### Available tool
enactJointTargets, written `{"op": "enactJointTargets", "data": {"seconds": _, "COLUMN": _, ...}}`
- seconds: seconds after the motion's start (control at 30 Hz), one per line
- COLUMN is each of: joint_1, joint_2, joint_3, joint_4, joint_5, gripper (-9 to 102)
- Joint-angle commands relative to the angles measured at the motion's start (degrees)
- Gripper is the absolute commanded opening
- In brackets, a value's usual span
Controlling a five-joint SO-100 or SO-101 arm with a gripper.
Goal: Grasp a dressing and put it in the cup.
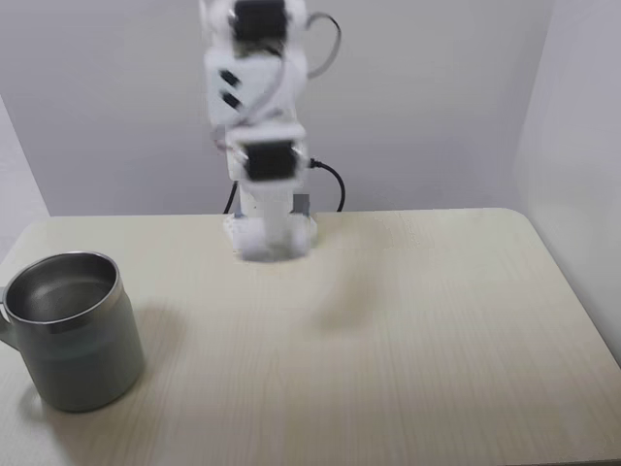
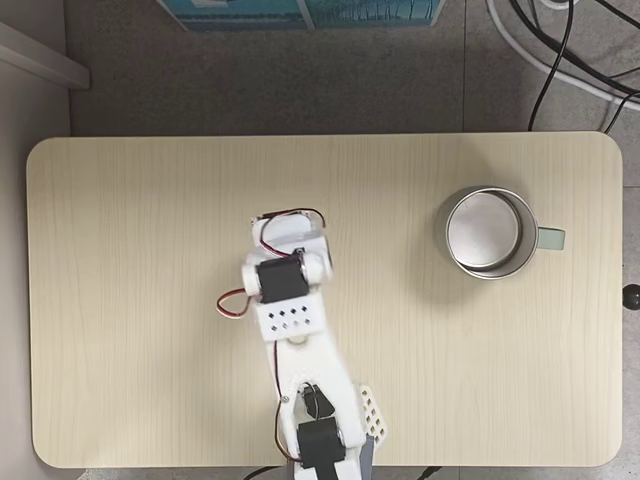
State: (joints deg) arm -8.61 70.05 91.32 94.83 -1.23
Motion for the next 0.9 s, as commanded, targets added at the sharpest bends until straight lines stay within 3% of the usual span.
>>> {"op": "enactJointTargets", "data": {"seconds": 0.0, "joint_1": 9.7, "joint_2": -2.0, "joint_3": 6.0, "joint_4": 1.9, "joint_5": -3.4, "gripper": 0}}
{"op": "enactJointTargets", "data": {"seconds": 0.2, "joint_1": 26.7, "joint_2": 1.3, "joint_3": 13.8, "joint_4": 2.7, "joint_5": -11.1, "gripper": 0}}
{"op": "enactJointTargets", "data": {"seconds": 0.4, "joint_1": 37.2, "joint_2": 6.9, "joint_3": 16.9, "joint_4": -1.0, "joint_5": -15.6, "gripper": 0}}
{"op": "enactJointTargets", "data": {"seconds": 0.87, "joint_1": 42.2, "joint_2": 18.5, "joint_3": 17.7, "joint_4": -9.1, "joint_5": -17.4, "gripper": 0}}
